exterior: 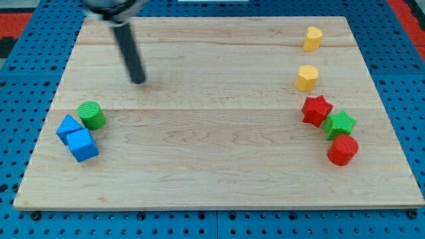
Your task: Slightly move the yellow hexagon towards the right
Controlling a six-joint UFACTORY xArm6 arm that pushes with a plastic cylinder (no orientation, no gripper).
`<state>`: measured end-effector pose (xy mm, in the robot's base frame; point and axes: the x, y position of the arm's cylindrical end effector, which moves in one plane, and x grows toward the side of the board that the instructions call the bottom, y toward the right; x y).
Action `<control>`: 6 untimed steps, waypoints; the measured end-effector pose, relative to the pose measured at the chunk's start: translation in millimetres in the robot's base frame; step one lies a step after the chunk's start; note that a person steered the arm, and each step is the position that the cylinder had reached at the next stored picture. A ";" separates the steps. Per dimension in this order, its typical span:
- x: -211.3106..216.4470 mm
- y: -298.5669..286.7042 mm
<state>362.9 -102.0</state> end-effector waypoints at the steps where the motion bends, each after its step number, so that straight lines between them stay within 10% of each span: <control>1: -19.0 113.3; 3: 15.1 242.0; 6: -52.6 342.3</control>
